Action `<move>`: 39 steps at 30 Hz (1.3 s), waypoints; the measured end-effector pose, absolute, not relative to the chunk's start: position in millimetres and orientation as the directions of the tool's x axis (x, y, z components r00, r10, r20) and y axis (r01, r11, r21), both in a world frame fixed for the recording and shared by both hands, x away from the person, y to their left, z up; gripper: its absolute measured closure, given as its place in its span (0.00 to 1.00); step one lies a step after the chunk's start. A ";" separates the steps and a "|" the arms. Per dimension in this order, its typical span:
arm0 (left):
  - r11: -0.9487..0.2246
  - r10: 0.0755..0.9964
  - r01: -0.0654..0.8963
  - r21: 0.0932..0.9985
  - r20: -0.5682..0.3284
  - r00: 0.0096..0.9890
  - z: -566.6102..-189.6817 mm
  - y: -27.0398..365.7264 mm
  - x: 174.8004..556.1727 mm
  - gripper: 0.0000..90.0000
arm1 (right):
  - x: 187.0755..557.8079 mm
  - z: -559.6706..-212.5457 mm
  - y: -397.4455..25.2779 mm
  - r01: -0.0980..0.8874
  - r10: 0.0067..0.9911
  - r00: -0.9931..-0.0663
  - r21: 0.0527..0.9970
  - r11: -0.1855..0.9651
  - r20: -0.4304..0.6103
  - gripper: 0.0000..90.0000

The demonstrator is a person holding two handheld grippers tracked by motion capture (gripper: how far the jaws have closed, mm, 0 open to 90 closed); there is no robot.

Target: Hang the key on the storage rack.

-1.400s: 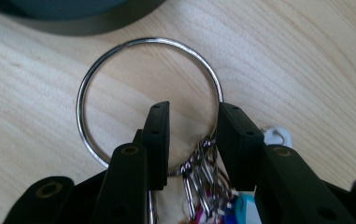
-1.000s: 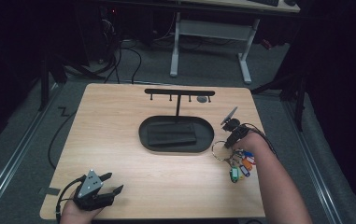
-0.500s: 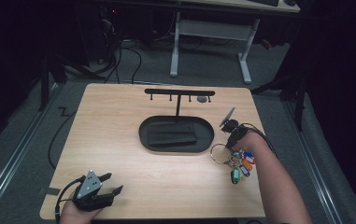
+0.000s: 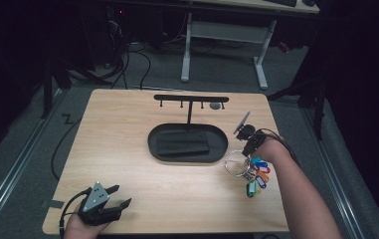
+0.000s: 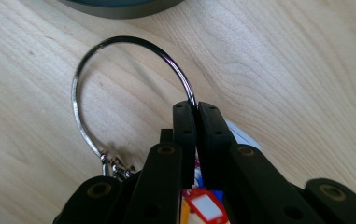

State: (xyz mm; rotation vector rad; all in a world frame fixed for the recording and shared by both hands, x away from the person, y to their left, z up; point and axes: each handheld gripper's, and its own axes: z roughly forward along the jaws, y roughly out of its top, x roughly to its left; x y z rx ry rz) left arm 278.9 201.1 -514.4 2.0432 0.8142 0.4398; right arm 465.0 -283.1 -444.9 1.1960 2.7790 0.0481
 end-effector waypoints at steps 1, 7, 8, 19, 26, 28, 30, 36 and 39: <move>-0.409 0.689 0.382 0.829 0.006 0.724 -514.2 201.0 278.7 0.41 | 463.9 -441.6 -283.1 0.712 0.716 -0.692 0.078 0.698 -0.093 0.97; -0.404 0.690 0.385 0.830 0.000 0.724 -514.6 201.1 278.9 0.41 | 450.8 -420.4 -277.7 0.707 0.712 -0.695 0.084 0.702 -0.099 0.97; -0.402 0.691 0.384 0.831 0.000 0.723 -514.7 201.1 279.0 0.41 | 448.6 -416.3 -276.9 0.706 0.711 -0.696 0.084 0.703 -0.103 0.97; -0.404 0.685 0.384 0.830 -0.004 0.729 -514.8 200.6 279.7 0.41 | 430.0 -356.7 -270.4 0.696 0.704 -0.695 0.108 0.710 -0.149 0.97; -0.402 0.685 0.387 0.830 -0.008 0.729 -515.2 201.7 280.5 0.41 | 429.8 -323.2 -263.8 0.693 0.700 -0.683 0.120 0.711 -0.208 0.97; -0.403 0.684 0.389 0.828 -0.009 0.729 -515.4 201.9 280.9 0.41 | 431.6 -318.3 -261.3 0.693 0.700 -0.679 0.122 0.711 -0.221 0.97; -0.403 0.684 0.388 0.829 -0.008 0.729 -515.7 201.7 281.1 0.41 | 434.2 -314.7 -259.1 0.685 0.692 -0.684 0.121 0.718 -0.232 0.97; -0.411 0.681 0.389 0.825 -0.006 0.732 -516.5 201.0 281.2 0.41 | 443.5 -309.6 -251.6 0.683 0.688 -0.682 0.119 0.720 -0.247 0.97; -0.411 0.680 0.389 0.824 -0.007 0.733 -516.4 201.3 281.1 0.41 | 449.6 -306.2 -246.9 0.684 0.689 -0.680 0.120 0.719 -0.251 0.97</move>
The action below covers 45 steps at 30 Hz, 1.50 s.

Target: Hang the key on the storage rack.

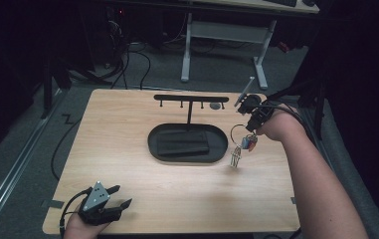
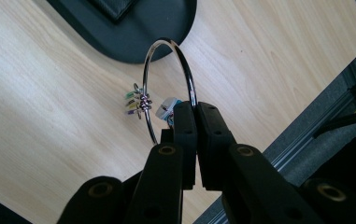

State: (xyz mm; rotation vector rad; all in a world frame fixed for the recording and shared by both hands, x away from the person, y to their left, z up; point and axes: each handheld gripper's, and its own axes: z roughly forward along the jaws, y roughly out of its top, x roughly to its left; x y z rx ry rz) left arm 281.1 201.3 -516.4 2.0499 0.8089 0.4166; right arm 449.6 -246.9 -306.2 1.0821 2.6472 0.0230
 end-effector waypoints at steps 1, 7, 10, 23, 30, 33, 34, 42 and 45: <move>-0.412 0.681 0.389 0.824 -0.006 0.733 -516.3 201.6 281.1 0.41 | 451.7 -305.0 -245.3 0.683 0.689 -0.680 0.123 0.720 -0.251 0.97; -0.414 0.680 0.389 0.823 -0.005 0.733 -516.4 203.2 281.4 0.41 | 463.9 -294.1 -233.9 0.669 0.678 -0.685 0.137 0.730 -0.267 0.97; -0.415 0.680 0.389 0.822 -0.004 0.734 -516.2 204.3 281.3 0.41 | 469.0 -288.9 -227.6 0.666 0.676 -0.686 0.141 0.733 -0.271 0.97; -0.437 0.670 0.383 0.814 0.011 0.742 -516.9 201.7 280.7 0.41 | 488.7 -278.3 -204.1 0.643 0.658 -0.696 0.159 0.749 -0.286 0.97; -0.447 0.670 0.377 0.811 0.023 0.742 -517.4 201.5 280.2 0.41 | 506.7 -290.1 -203.8 0.655 0.675 -0.683 0.174 0.735 -0.281 0.97; -0.449 0.670 0.378 0.810 0.025 0.742 -518.1 201.8 280.0 0.41 | 513.9 -295.4 -205.0 0.664 0.681 -0.676 0.168 0.729 -0.281 0.97; -0.454 0.669 0.380 0.806 0.027 0.743 -518.1 202.1 280.0 0.41 | 516.1 -296.6 -205.4 0.661 0.679 -0.677 0.171 0.730 -0.284 0.97; -0.465 0.663 0.378 0.800 0.032 0.748 -518.6 201.9 280.0 0.41 | 530.4 -307.5 -208.7 0.674 0.699 -0.663 0.193 0.713 -0.269 0.97; -0.467 0.663 0.379 0.799 0.033 0.748 -519.2 201.4 280.2 0.41 | 533.2 -312.3 -209.4 0.672 0.703 -0.659 0.209 0.710 -0.267 0.97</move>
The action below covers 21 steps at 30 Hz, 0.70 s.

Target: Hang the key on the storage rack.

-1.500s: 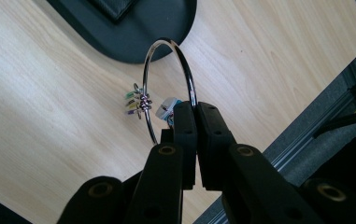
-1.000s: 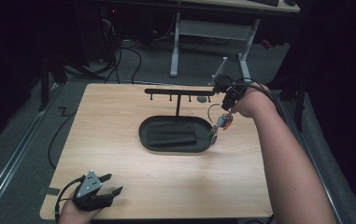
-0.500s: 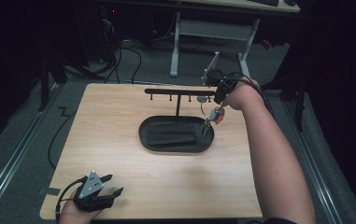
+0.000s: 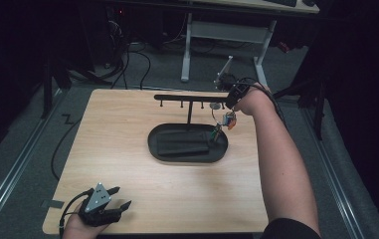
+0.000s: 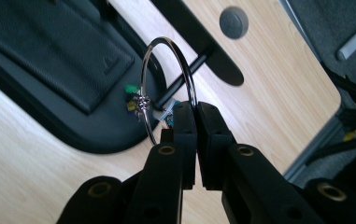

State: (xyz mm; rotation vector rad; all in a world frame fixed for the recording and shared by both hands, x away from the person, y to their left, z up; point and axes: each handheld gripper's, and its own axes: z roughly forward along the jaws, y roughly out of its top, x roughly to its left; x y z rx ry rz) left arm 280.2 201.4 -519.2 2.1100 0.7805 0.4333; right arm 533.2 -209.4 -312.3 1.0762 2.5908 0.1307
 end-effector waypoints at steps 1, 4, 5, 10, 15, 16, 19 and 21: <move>-0.462 0.665 0.378 0.802 0.031 0.746 -519.8 200.9 280.1 0.41 | 533.6 -313.3 -209.1 0.674 0.705 -0.658 0.210 0.708 -0.264 0.97; -0.466 0.663 0.379 0.799 0.032 0.748 -519.7 200.5 280.0 0.41 | 534.6 -314.5 -207.9 0.671 0.699 -0.662 0.203 0.713 -0.271 0.97; -0.467 0.663 0.379 0.799 0.032 0.748 -519.7 200.3 280.0 0.41 | 534.5 -314.9 -207.4 0.671 0.699 -0.660 0.201 0.713 -0.275 0.96; -0.472 0.659 0.381 0.795 0.031 0.752 -519.8 199.9 279.9 0.41 | 533.5 -315.1 -206.9 0.667 0.694 -0.655 0.202 0.717 -0.299 0.96; -0.472 0.658 0.379 0.796 0.032 0.752 -519.6 199.8 279.8 0.41 | 531.3 -310.2 -207.4 0.663 0.695 -0.651 0.216 0.716 -0.306 0.93; -0.472 0.658 0.379 0.796 0.032 0.752 -519.5 199.8 279.8 0.41 | 530.5 -309.3 -207.5 0.666 0.699 -0.648 0.219 0.713 -0.301 0.93; -0.472 0.658 0.379 0.796 0.033 0.752 -519.5 199.8 279.7 0.41 | 527.9 -306.2 -208.0 0.665 0.701 -0.646 0.228 0.711 -0.301 0.91; -0.473 0.658 0.379 0.795 0.032 0.753 -519.7 199.7 279.9 0.41 | 525.4 -305.0 -208.1 0.665 0.701 -0.646 0.229 0.711 -0.300 0.89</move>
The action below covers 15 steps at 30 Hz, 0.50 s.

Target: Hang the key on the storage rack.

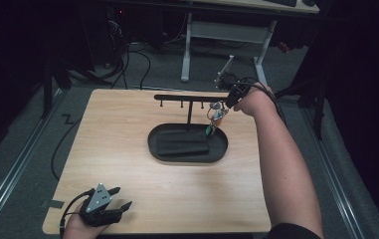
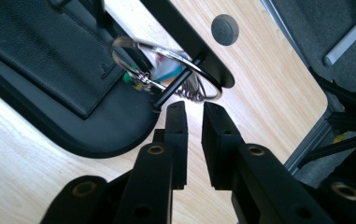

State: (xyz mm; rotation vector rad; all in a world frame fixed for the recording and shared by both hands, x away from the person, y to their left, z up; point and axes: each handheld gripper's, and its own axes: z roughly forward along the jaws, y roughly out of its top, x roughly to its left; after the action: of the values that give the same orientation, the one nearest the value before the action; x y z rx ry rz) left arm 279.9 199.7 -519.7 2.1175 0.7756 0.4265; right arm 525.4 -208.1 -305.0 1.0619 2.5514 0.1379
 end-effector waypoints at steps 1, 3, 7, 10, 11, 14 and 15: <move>-0.473 0.658 0.380 0.795 0.031 0.753 -519.8 199.7 280.0 0.41 | 524.3 -305.1 -208.5 0.661 0.701 -0.648 0.237 0.712 -0.298 0.88; -0.471 0.658 0.379 0.797 0.031 0.752 -520.1 199.4 280.2 0.41 | 520.5 -306.1 -208.8 0.671 0.712 -0.638 0.240 0.701 -0.294 0.84; -0.474 0.656 0.377 0.796 0.033 0.754 -519.9 199.1 280.2 0.41 | 511.2 -309.7 -212.4 0.677 0.725 -0.630 0.262 0.688 -0.279 0.77; -0.474 0.656 0.377 0.796 0.033 0.754 -520.0 198.4 280.1 0.40 | 500.9 -313.4 -215.6 0.692 0.746 -0.614 0.279 0.666 -0.258 0.69; -0.469 0.659 0.376 0.799 0.033 0.752 -520.3 197.8 280.0 0.40 | 499.2 -314.0 -217.2 0.687 0.742 -0.620 0.281 0.670 -0.255 0.67; -0.469 0.658 0.376 0.799 0.032 0.753 -520.3 197.0 279.9 0.40 | 489.9 -317.1 -220.7 0.691 0.751 -0.613 0.295 0.660 -0.244 0.61; -0.478 0.654 0.378 0.793 0.034 0.756 -519.8 197.2 280.0 0.40 | 485.7 -318.6 -222.5 0.691 0.754 -0.611 0.303 0.656 -0.240 0.59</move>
State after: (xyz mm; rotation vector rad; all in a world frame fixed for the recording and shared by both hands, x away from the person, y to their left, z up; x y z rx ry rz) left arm 280.0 197.2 -519.8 2.1231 0.7709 0.4249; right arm 485.7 -222.5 -318.6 1.1463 2.5297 0.2551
